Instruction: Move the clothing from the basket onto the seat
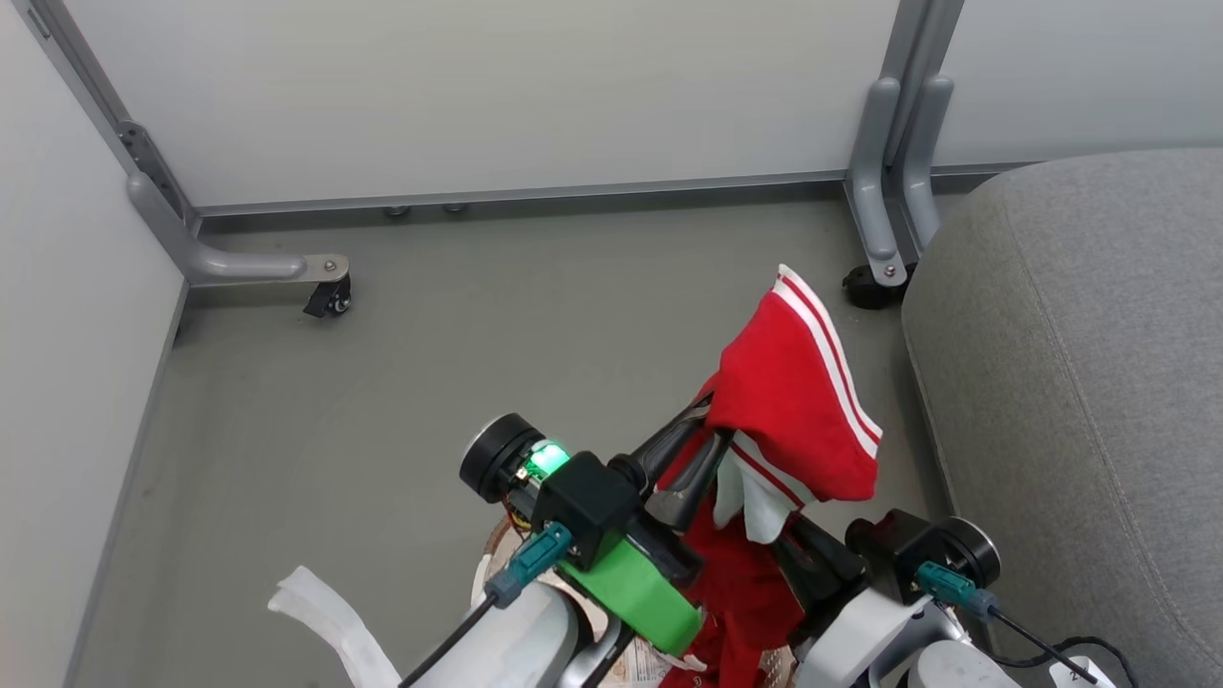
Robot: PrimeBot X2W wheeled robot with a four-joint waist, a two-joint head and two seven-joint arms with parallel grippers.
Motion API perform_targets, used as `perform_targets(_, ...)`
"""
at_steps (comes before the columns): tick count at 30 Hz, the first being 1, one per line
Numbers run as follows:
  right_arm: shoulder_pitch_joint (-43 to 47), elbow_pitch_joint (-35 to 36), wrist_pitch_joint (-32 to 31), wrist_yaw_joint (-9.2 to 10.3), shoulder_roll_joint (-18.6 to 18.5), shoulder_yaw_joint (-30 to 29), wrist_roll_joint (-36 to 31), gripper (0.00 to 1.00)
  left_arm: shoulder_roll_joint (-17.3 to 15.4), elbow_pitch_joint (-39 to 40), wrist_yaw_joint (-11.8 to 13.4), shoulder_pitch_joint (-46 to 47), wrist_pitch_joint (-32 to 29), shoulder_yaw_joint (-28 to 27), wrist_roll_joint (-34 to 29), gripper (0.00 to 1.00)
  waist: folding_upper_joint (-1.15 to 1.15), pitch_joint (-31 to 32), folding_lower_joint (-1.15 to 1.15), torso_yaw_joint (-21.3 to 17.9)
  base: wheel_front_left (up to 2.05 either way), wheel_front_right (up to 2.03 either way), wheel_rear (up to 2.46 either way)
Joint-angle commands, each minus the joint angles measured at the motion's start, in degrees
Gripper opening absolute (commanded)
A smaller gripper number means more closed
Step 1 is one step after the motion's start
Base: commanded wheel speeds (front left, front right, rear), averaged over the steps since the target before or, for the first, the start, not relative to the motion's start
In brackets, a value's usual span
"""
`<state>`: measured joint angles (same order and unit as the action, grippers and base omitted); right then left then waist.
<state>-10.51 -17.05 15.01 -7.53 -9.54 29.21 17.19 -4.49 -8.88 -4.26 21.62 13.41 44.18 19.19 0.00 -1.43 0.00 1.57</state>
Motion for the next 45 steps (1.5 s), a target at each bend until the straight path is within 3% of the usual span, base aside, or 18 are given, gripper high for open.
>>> perform_targets(1, 0.42, 0.34, 0.26, 0.08, -0.27, 0.11, 0.32, 0.0, -0.4, -0.26, 0.41, 0.94, -0.05, -0.3, -0.26, 0.0, 0.0, -0.05, 0.0, -0.01, 0.0, 0.0, 0.0)
perform_targets(7, 0.83, 0.54, 0.26, 0.08, -0.42, 0.05, 0.75, 0.0, -0.76, -1.47, 0.92, 0.7, -0.36, -0.29, 0.3, 0.0, 0.0, 0.21, 0.0, 0.16, 0.0, 0.0, 0.0)
perform_targets(8, 0.9, 0.55, 0.26, 0.08, -0.43, 0.02, 0.85, 0.0, -0.8, -1.61, 1.03, 0.69, -0.35, -0.28, 0.35, 0.11, 0.0, 0.28, 0.0, 0.18, 0.0, 0.0, 0.0)
perform_targets(10, 1.04, 0.52, 0.26, 0.08, -0.49, 0.11, 0.99, 0.0, -0.84, -2.08, 1.16, 0.61, -0.83, -0.18, 0.58, 0.17, 0.0, 0.33, 0.0, 0.22, 0.0, 0.0, 0.0)
perform_targets(11, 1.12, 0.49, 0.26, 0.08, -0.5, 0.13, 1.05, 0.0, -0.9, -2.41, 1.28, 0.45, -1.4, -0.08, 0.66, 0.31, 0.0, 0.39, 0.0, 0.26, 0.0, 0.0, 0.0)
perform_targets(12, 1.18, 0.49, 0.26, 0.08, -0.5, 0.11, 1.06, 0.0, -0.98, -2.66, 1.26, 0.32, -1.88, 0.09, 0.76, 1.0, 0.0, 0.41, 0.0, 0.29, 0.0, 0.0, 0.0)
perform_targets(32, 2.17, 1.16, 0.27, 0.08, -0.81, -2.14, 0.64, 0.0, -1.86, -3.78, 2.52, -0.15, -2.17, 0.65, 0.97, 1.0, 0.0, 0.68, 0.0, -0.67, 0.0, 0.0, 0.0)
perform_targets(45, 2.29, 6.36, 0.27, 0.08, -0.51, -7.7, -3.97, 0.0, -3.56, -4.52, 4.33, -0.82, -0.89, -0.03, 0.25, 1.0, 0.0, -1.95, 0.0, -6.28, 0.0, 0.0, 0.0)
